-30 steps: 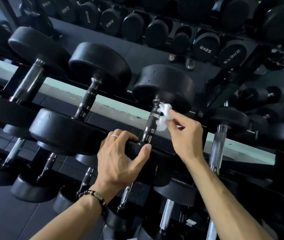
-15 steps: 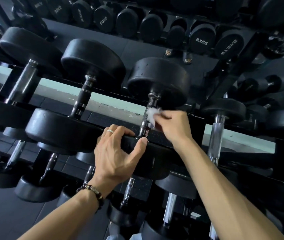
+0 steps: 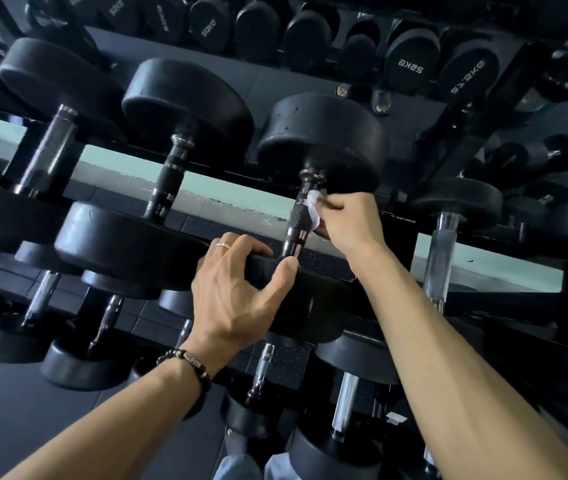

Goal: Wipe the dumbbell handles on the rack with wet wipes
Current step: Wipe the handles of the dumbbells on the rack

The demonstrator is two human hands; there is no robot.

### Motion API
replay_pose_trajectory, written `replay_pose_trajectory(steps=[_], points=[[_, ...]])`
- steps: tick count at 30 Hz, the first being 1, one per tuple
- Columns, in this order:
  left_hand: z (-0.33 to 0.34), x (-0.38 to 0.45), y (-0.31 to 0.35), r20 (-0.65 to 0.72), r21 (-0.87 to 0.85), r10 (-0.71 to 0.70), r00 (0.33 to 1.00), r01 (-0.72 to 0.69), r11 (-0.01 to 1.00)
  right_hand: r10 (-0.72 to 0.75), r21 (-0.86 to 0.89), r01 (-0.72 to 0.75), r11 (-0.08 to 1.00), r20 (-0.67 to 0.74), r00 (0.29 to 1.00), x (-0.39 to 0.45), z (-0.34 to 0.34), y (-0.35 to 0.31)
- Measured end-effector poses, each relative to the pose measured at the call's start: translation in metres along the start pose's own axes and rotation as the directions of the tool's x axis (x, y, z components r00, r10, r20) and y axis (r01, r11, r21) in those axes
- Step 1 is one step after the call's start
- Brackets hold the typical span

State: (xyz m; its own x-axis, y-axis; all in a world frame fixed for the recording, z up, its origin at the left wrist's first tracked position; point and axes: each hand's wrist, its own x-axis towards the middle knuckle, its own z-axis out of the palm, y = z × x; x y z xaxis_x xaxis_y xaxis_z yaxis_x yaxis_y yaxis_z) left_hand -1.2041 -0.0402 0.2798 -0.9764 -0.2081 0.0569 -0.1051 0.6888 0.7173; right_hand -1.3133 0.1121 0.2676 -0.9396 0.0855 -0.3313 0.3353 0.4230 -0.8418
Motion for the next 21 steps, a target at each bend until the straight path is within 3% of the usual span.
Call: replay_pose_trajectory(steps=[4, 6, 11, 17, 19, 21], points=[[0.0, 0.0, -0.001, -0.004, -0.002, 0.002, 1.0, -0.002, 1.0, -0.044, -0.267, 0.109, 0.958, 0.24, 0.97, -0.029, -0.009, 0.003], [0.001, 0.0, -0.002, -0.005, 0.003, 0.005, 1.0, -0.005, 1.0, -0.044, -0.302, 0.137, 0.943, 0.296, 0.954, -0.033, -0.01, 0.006], [0.0, 0.0, -0.001, 0.007, -0.006, -0.012, 1.0, 0.012, 1.0, -0.012, 0.072, 0.011, 0.997, 0.018, 1.0, -0.01, -0.003, 0.001], [0.0, 0.0, 0.0, -0.004, 0.005, -0.008, 1.0, 0.008, 1.0, 0.016, -0.295, 0.1, 0.95, 0.367, 0.93, -0.027, -0.01, 0.008], [0.0, 0.0, -0.001, -0.002, 0.005, -0.006, 1.0, 0.006, 1.0, -0.033, -0.216, 0.103, 0.971, 0.307, 0.951, -0.021, -0.011, 0.009], [0.001, 0.0, -0.001, 0.004, 0.004, -0.009, 1.0, 0.009, 1.0, -0.022, 0.005, 0.022, 1.0, 0.191, 0.981, -0.013, -0.012, 0.007]])
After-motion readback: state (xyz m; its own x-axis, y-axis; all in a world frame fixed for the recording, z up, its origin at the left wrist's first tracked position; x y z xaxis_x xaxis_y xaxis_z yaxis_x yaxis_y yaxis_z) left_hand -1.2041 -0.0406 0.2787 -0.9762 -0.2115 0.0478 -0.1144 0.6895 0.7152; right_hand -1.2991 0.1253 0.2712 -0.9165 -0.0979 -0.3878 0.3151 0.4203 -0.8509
